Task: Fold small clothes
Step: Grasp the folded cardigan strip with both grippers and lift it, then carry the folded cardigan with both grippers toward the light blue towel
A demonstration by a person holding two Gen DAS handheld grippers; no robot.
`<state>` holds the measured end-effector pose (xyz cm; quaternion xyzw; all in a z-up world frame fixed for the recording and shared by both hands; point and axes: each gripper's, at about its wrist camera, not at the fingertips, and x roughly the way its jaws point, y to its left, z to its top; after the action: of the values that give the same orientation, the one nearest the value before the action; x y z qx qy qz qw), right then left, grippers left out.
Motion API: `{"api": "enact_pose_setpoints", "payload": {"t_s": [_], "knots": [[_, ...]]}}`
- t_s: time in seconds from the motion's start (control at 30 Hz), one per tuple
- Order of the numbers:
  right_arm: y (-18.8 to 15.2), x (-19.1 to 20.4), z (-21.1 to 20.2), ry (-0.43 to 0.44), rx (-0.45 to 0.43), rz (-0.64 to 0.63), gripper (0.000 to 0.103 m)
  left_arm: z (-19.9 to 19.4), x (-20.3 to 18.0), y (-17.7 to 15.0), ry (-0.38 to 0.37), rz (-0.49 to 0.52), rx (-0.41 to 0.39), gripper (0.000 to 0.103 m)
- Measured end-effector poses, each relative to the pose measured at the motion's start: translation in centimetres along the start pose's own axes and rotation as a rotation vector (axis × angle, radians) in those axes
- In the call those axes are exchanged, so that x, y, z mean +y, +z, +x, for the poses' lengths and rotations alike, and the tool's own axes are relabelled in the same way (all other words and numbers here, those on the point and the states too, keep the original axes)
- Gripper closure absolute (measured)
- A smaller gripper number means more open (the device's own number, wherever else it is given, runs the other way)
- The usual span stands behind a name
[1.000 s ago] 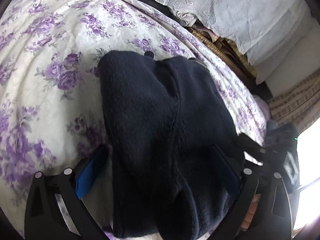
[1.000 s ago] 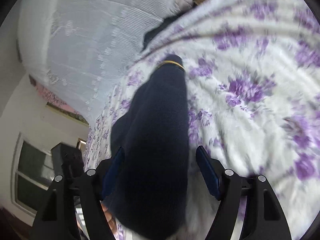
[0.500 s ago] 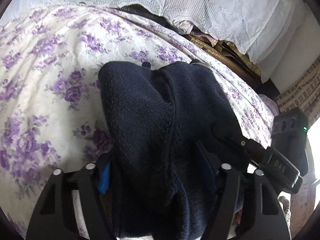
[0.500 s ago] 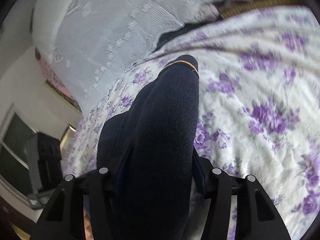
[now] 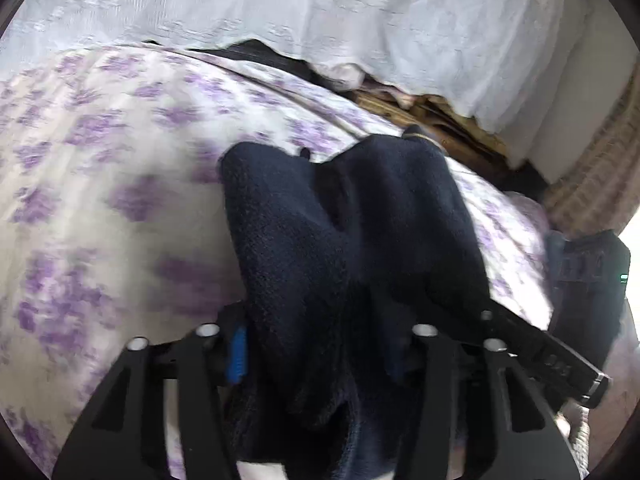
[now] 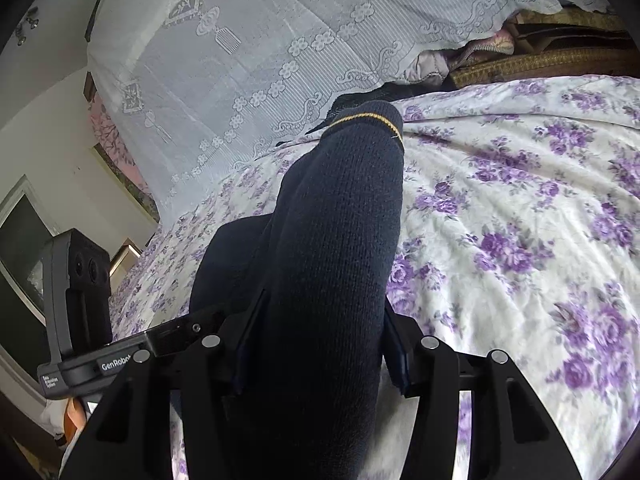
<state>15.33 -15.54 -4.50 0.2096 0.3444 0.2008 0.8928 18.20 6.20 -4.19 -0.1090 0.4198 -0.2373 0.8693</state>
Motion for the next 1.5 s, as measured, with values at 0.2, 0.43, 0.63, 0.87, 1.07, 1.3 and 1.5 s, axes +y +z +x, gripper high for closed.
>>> {"api": "enact_pose_setpoints", "payload": {"t_s": [0.2,0.43,0.63,0.87,1.07,1.3,1.5], "knots": [[-0.6,-0.7,-1.0,-0.014,0.006,0.031,0.050,0.5,-1.4,-0.9,0.018,0.048,0.027,0.058],[-1.4,-1.0,-2.3,-0.031,-0.008,0.044,0.051,0.4,-2.3,-1.5,0.005,0.063,0.030,0.062],[-1.9,-1.6,-4.7,-0.046,-0.026,0.069,0.051,0.0,-4.7,-2.6,-0.024,0.095,0.041,0.065],[-3.5,-3.4,-10.1,-0.075,-0.068,0.098,0.051,-0.5,-9.4,-4.6,-0.074,0.175,0.063,0.066],[-4.8,-4.7,-15.0,-0.107,-0.126,0.109,0.051,-1.1,-14.3,-6.9,-0.108,0.256,0.070,0.066],[-6.8,-5.9,-19.7,-0.140,-0.172,0.127,0.052,-1.4,-18.8,-8.9,-0.153,0.313,0.088,0.066],[-8.5,-7.8,-25.1,-0.171,-0.232,0.151,0.052,-1.6,-23.8,-10.2,-0.205,0.381,0.098,0.066]]}}
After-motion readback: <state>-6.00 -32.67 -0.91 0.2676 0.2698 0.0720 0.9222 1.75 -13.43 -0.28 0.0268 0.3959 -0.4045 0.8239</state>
